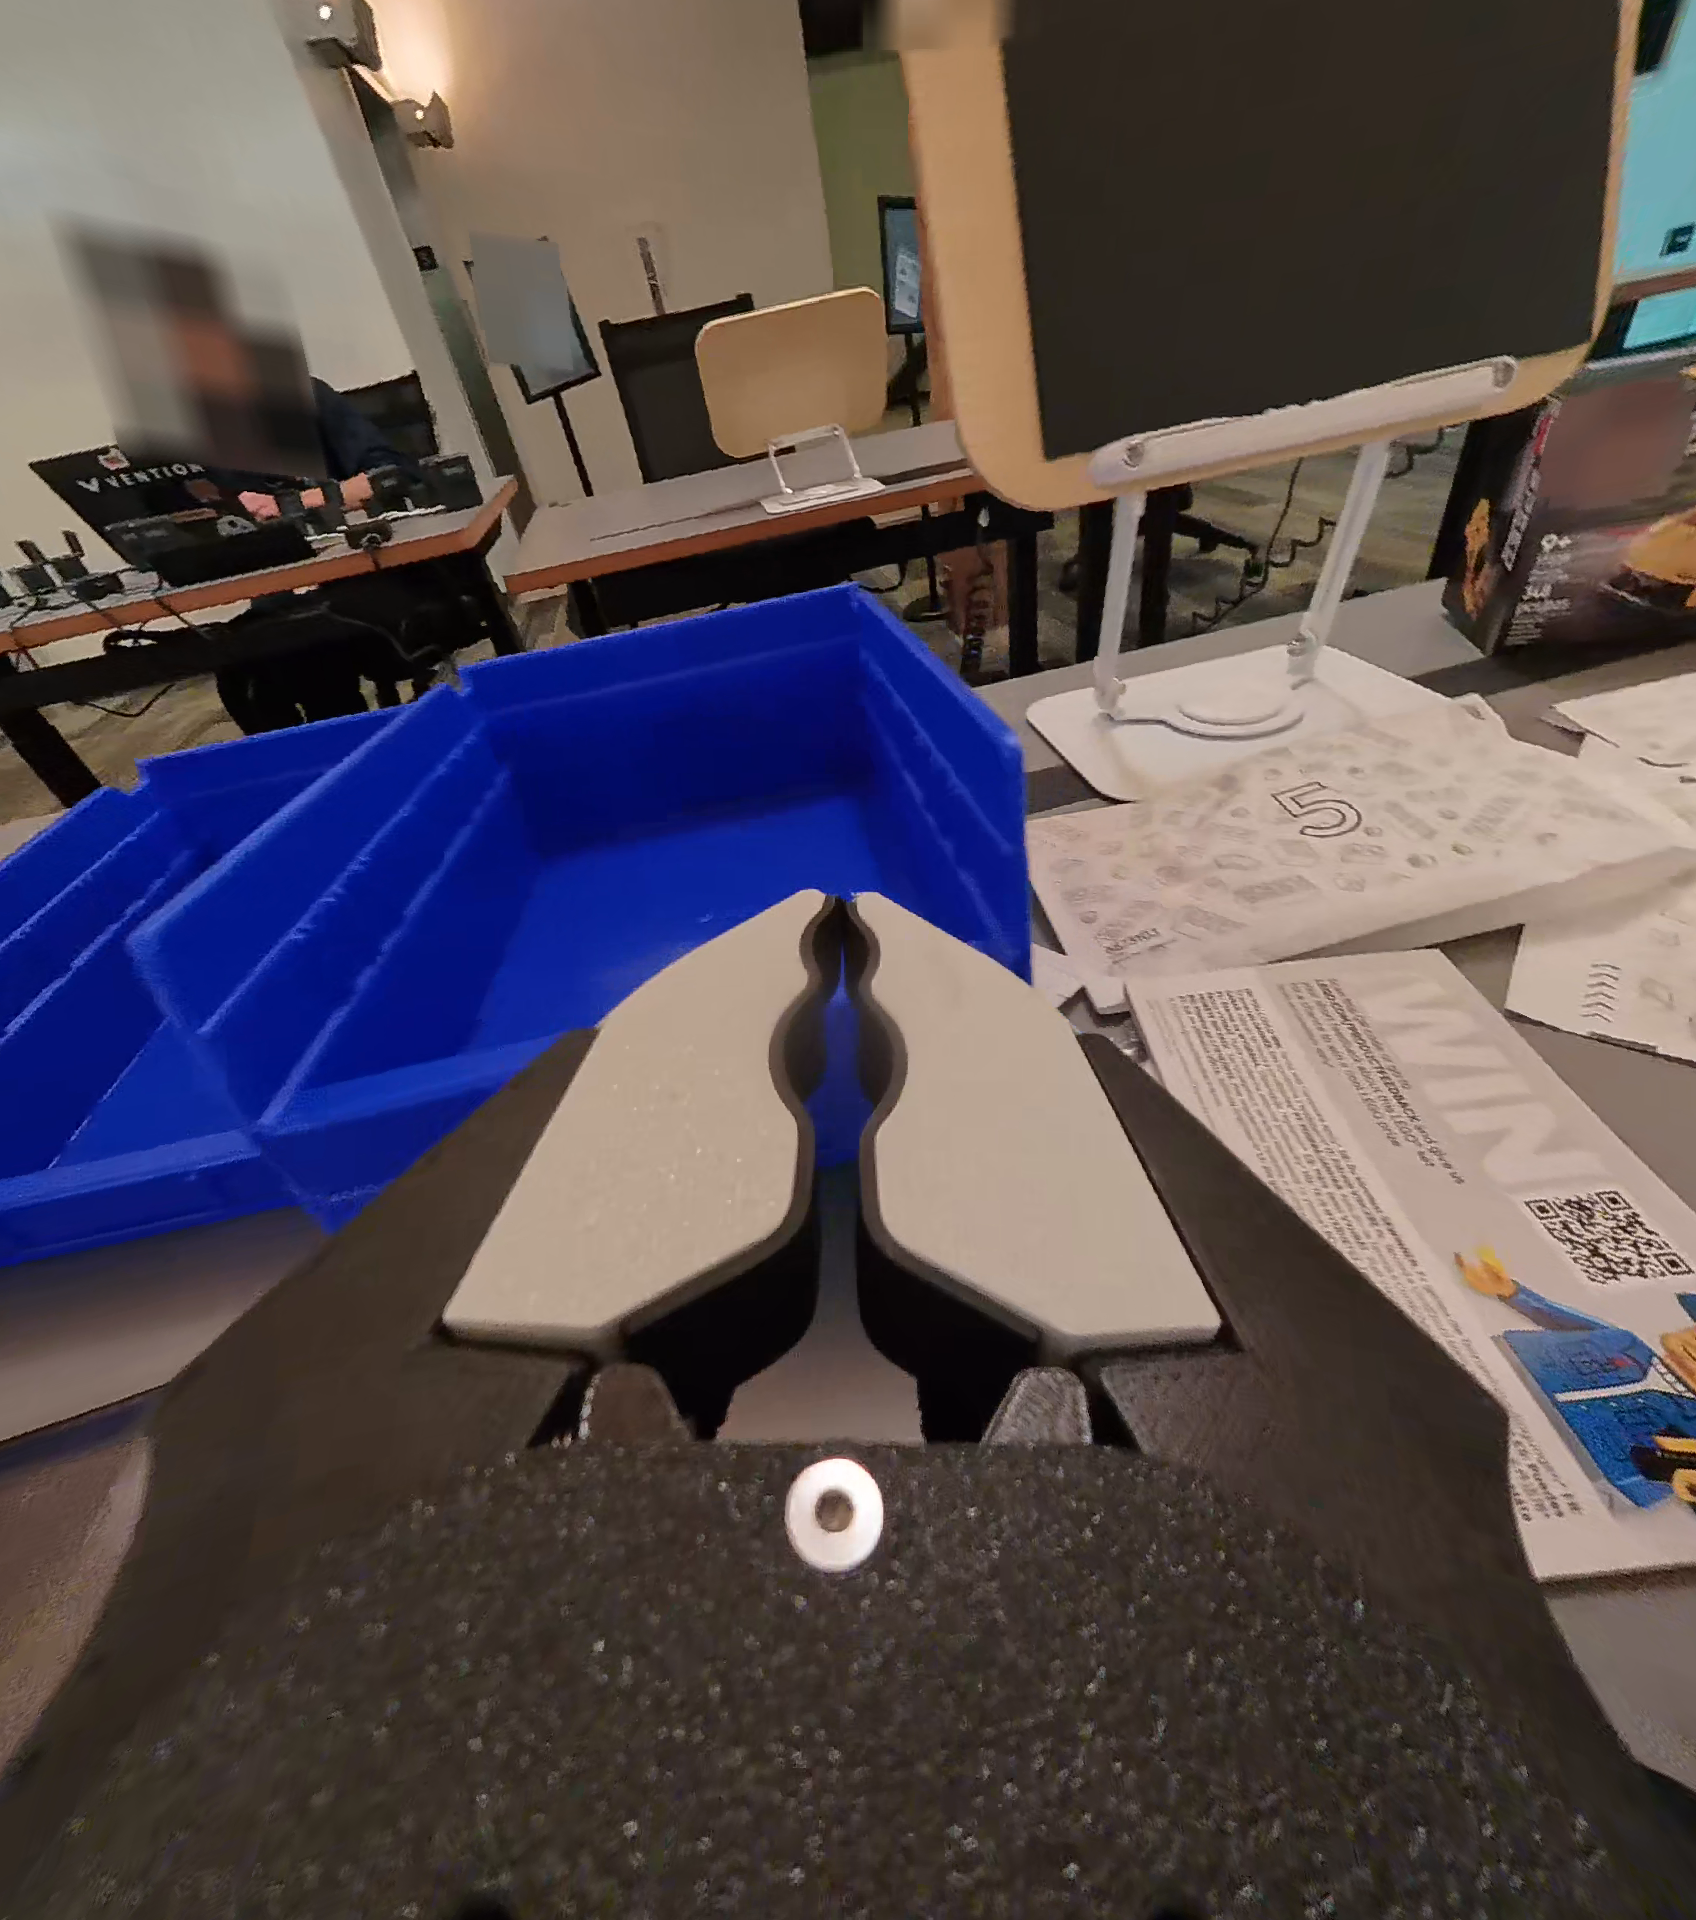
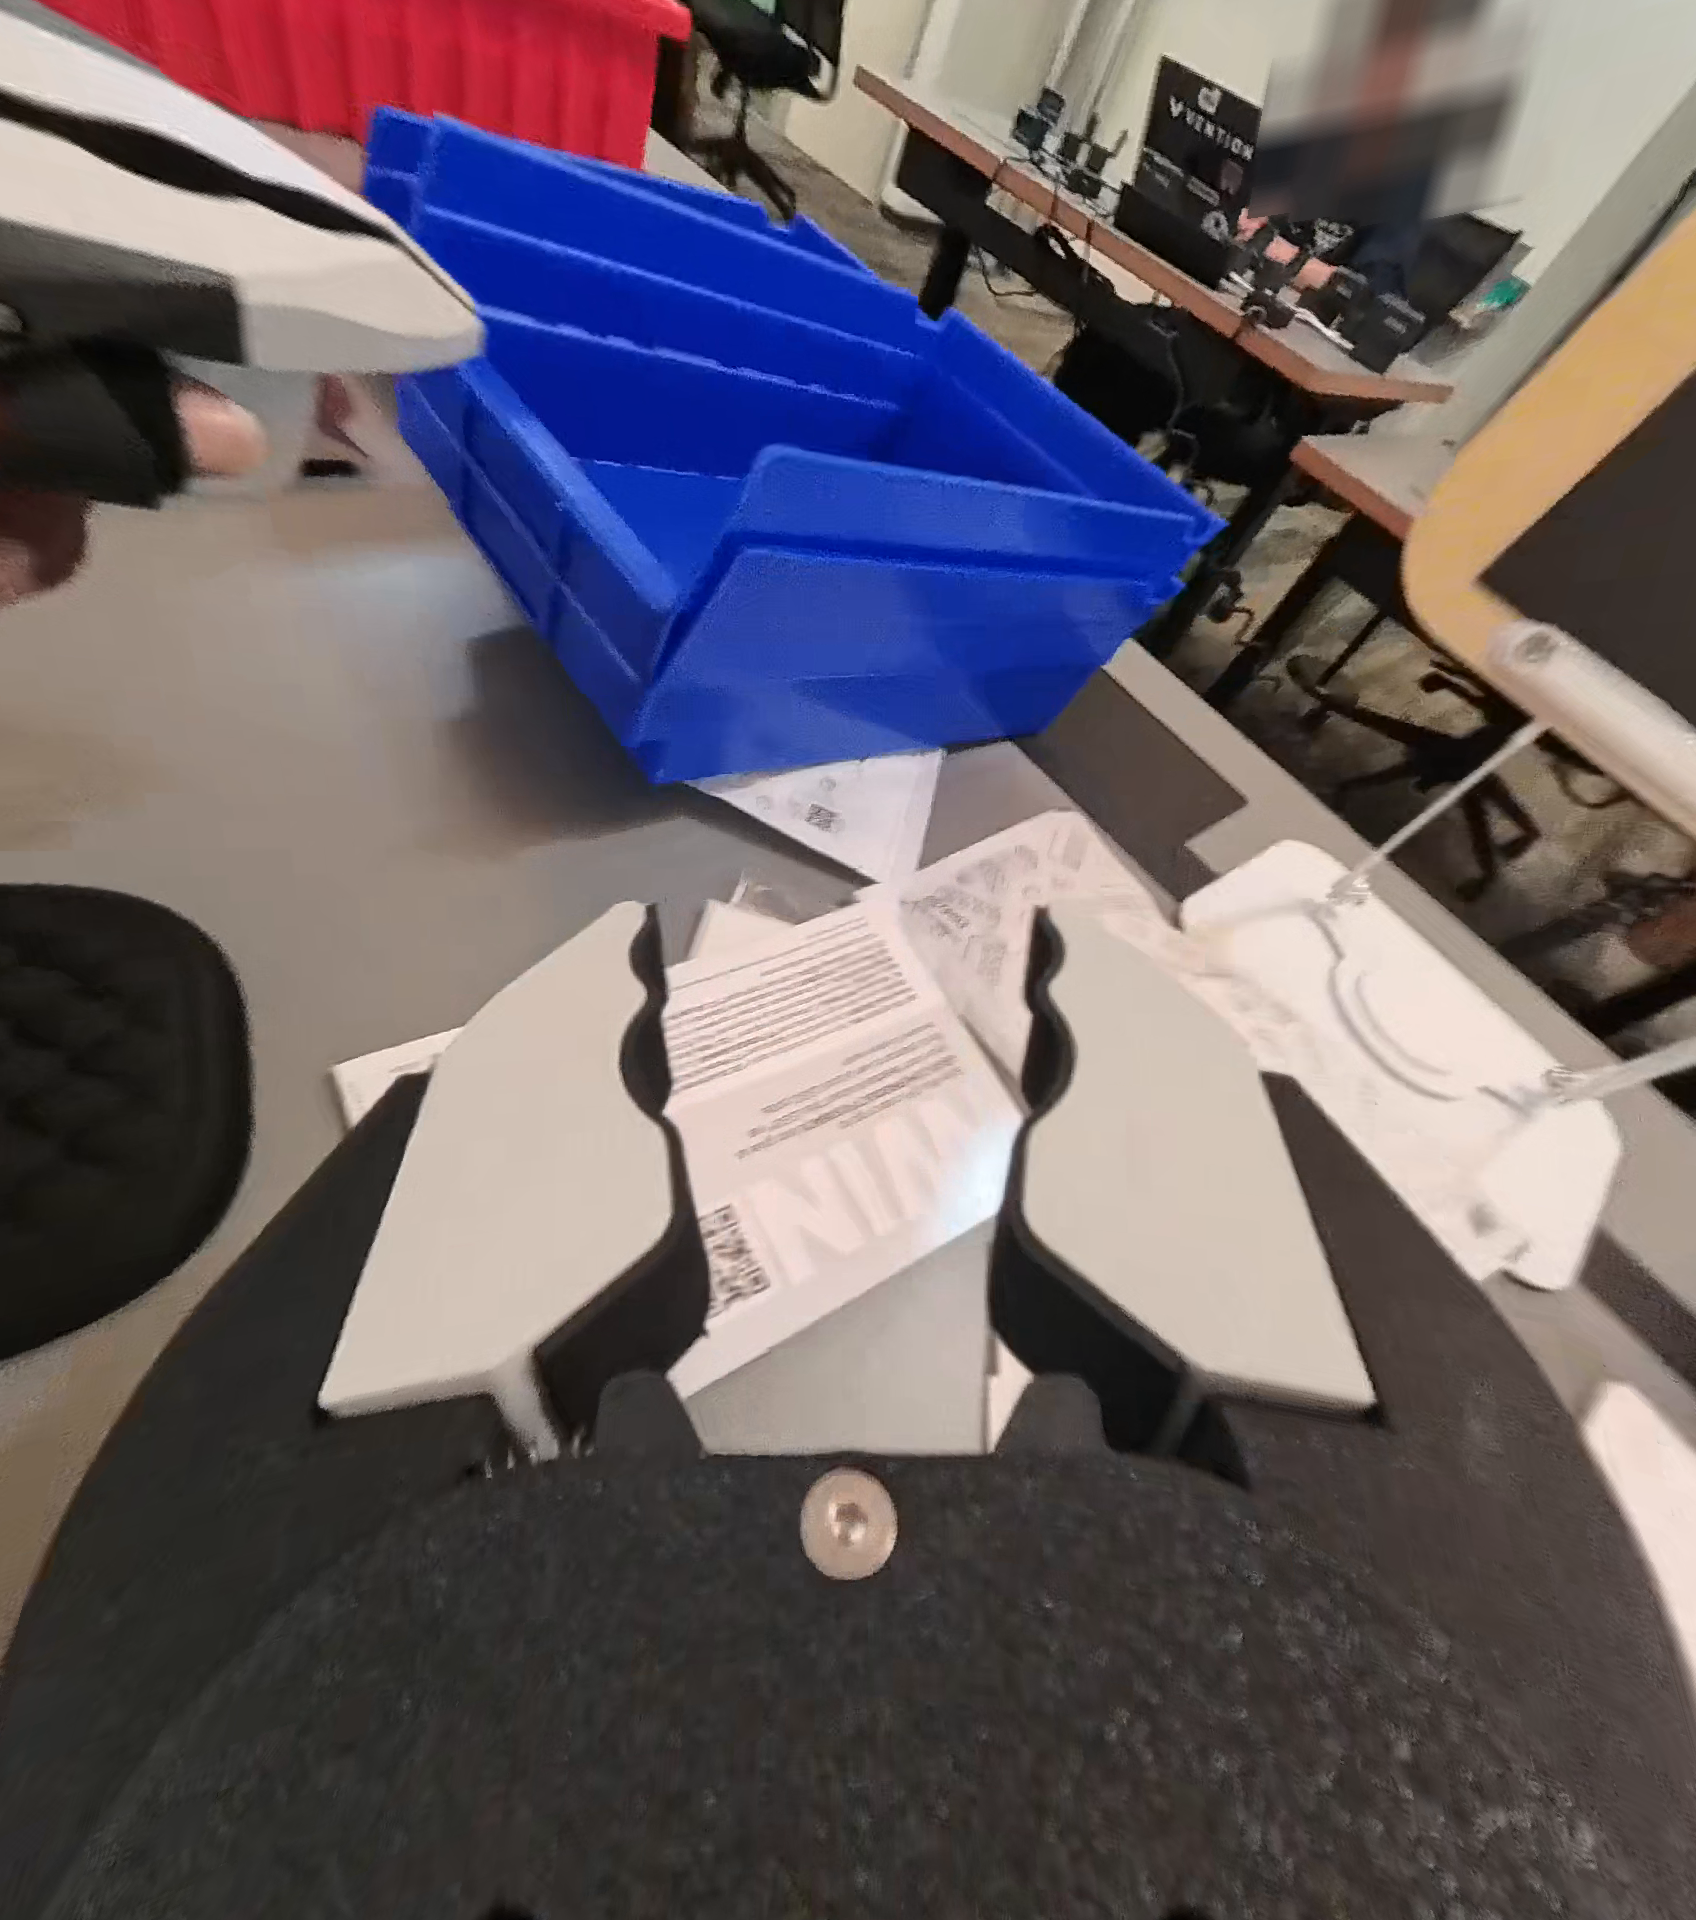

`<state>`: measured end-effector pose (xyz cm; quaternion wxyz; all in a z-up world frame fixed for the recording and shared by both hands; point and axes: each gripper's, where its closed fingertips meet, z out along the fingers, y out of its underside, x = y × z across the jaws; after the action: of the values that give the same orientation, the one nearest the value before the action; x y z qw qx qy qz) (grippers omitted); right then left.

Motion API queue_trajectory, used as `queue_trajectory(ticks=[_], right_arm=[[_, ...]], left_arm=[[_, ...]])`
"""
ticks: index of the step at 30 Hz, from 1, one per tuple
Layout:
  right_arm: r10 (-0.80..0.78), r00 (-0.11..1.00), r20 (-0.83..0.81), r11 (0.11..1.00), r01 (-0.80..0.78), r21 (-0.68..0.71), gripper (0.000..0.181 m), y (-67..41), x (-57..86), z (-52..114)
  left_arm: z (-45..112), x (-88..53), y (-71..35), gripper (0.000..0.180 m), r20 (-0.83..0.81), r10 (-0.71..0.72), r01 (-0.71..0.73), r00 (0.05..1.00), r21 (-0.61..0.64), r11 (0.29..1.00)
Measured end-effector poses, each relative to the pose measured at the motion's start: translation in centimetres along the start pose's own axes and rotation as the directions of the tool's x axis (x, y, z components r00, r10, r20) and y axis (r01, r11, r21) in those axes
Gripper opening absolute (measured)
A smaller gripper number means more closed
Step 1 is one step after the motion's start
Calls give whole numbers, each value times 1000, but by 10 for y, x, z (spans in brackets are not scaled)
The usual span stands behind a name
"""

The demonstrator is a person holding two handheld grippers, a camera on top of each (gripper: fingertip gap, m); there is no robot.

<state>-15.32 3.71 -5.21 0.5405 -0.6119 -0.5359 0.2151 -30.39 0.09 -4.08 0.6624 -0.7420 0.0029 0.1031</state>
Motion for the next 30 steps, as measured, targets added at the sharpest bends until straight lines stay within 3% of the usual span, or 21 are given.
queue_trajectory(ticks=[2, 6, 12, 16, 19, 21, 26, 30], right_arm=[[38, 999, 31, 999, -39, 28, 58, 3, -7, -1], [109, 987, 116, 993, -113, 22, 60, -3, -24, 20], [267, 940, 211, 964, -261, -58, 86, -37, -50, 92], [362, 921, 141, 930, -346, -125, 94, -37, -47, 147], [426, 897, 114, 902, -412, -128, 75, -34, -41, 163], [399, 915, 68, 912, -388, -133, 48, -29, -31, 165], [353, 935, -28, 921, -353, -165, 34, -22, -16, 161], [291, 952, -97, 939, -304, -163, 25, -19, -2, 159]], left_arm=[[4, 10, 0, 0, -2, 14, -14, 1000, 1, 1000], [3, 15, 4, 0, 1, 20, -20, 1000, 2, 1000], [0, -23, 22, 1, 50, 12, -10, 999, -34, 999], [4, -64, 34, 5, 96, 6, -1, 995, -55, 999], [6, -99, 39, 15, 131, 4, 4, 991, -65, 998], [9, -122, 41, 21, 150, 3, 7, 989, -68, 998], [28, -157, 46, 33, 153, 3, 13, 988, -104, 994], [45, -152, 47, 30, 83, 1, 9, 997, -125, 992]])
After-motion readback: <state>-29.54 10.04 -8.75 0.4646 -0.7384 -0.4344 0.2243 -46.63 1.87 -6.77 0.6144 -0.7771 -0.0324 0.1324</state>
